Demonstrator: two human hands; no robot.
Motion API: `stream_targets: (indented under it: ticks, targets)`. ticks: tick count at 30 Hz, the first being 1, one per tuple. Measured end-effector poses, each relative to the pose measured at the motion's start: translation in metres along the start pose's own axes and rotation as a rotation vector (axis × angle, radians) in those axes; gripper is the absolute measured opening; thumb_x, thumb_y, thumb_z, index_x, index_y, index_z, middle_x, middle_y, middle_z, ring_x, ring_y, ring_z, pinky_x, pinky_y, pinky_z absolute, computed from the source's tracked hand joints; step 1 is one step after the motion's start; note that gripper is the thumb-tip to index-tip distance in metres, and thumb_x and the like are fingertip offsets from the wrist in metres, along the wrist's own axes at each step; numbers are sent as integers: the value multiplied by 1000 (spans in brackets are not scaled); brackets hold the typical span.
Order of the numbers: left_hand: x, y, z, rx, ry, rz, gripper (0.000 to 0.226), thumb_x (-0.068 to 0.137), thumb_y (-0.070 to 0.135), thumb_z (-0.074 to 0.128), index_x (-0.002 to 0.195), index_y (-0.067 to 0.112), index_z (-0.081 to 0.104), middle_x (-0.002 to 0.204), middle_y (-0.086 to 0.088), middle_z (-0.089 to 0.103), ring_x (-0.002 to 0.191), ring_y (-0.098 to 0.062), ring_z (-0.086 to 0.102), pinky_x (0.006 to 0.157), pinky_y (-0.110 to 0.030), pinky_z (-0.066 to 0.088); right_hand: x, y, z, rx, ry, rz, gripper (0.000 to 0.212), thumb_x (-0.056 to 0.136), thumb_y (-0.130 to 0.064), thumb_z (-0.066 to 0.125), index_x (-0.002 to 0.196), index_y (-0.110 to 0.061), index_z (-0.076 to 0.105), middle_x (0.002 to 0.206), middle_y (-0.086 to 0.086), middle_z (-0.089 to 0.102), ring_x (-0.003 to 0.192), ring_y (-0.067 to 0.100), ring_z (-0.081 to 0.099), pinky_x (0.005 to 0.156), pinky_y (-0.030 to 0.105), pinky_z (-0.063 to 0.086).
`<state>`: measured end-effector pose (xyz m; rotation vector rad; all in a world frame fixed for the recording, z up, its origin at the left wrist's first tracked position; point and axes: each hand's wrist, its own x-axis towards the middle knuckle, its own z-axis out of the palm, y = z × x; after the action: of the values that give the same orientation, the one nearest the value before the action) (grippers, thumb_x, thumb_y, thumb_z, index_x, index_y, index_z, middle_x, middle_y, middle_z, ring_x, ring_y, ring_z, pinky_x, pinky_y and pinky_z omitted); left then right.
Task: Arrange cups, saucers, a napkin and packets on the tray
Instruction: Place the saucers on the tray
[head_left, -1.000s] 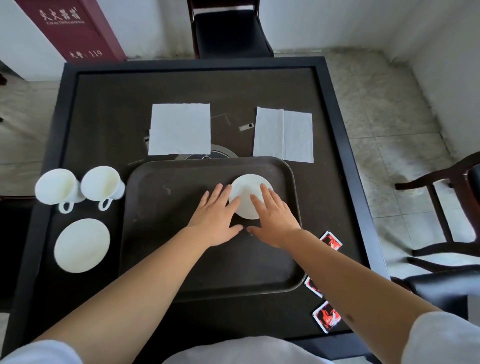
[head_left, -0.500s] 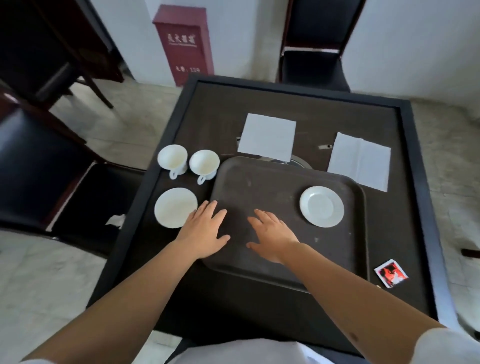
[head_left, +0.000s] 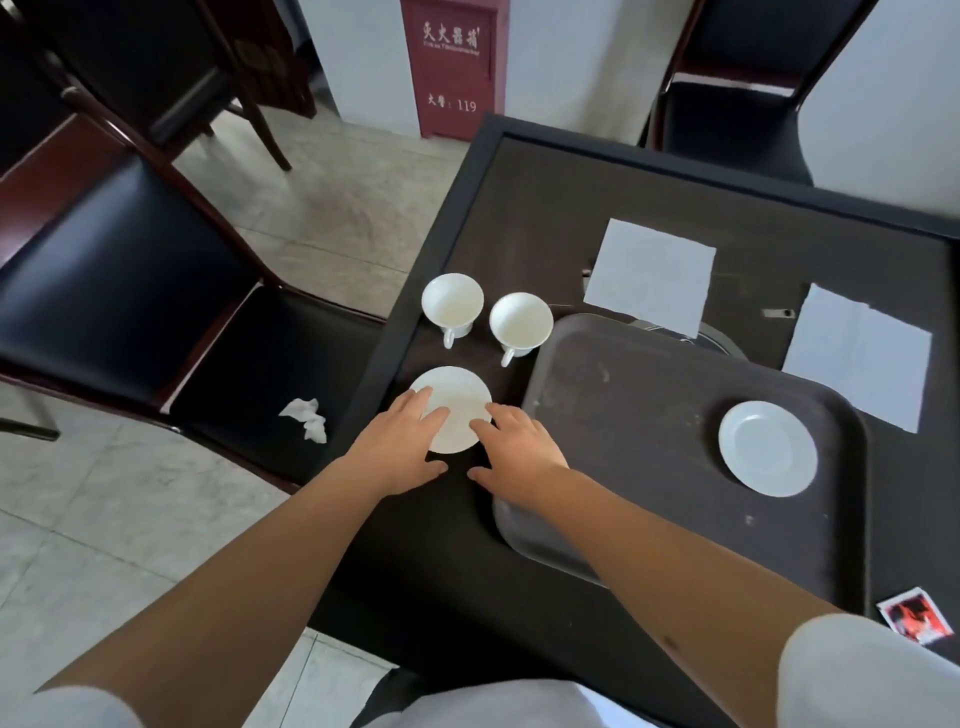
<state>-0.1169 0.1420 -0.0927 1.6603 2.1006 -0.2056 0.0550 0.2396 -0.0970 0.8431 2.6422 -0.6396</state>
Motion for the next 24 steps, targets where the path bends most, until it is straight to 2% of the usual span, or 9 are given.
stream_targets:
  ticks: [4, 9, 15, 20, 24]
  targets:
    - [10, -15, 5, 38, -8, 75, 79, 86, 46, 67, 151, 27, 27, 163, -9, 9, 149, -32, 9, 111, -48, 33, 21, -5, 4, -14, 23, 26, 69, 86, -46, 66, 143, -23, 35, 161, 12, 11, 144, 32, 17, 115, 44, 17]
    - [28, -29, 10, 11, -21, 144, 76, 82, 43, 72, 146, 30, 33, 163, -5, 3, 149, -39, 1, 111, -52, 32, 40, -8, 8, -10, 7, 30, 76, 79, -46, 73, 140, -28, 33, 161, 15, -1, 139, 34, 24, 115, 44, 20]
    - [40, -40, 19, -147, -27, 199, 69, 81, 38, 75, 139, 28, 40, 164, 4, 6, 150, -33, -6, 101, -47, 44, 52, -6, 13, 9, 19, 52, 73, 75, -45, 77, 134, -30, 37, 160, 12, -1, 135, 33, 23, 109, 45, 31]
    - [40, -41, 17, -202, -32, 190, 68, 80, 36, 77, 139, 27, 44, 164, 5, 8, 150, -30, -3, 104, -49, 41, 55, -3, 14, 81, -9, 65, 72, 76, -39, 79, 134, -31, 38, 161, 11, -5, 138, 31, 13, 101, 47, 40]
    - [30, -36, 14, -222, -19, 157, 67, 80, 39, 77, 138, 29, 46, 163, 5, 10, 149, -29, 1, 104, -48, 42, 51, -1, 13, 129, -18, 44, 72, 76, -37, 79, 136, -32, 39, 162, 7, -6, 140, 29, 8, 102, 48, 41]
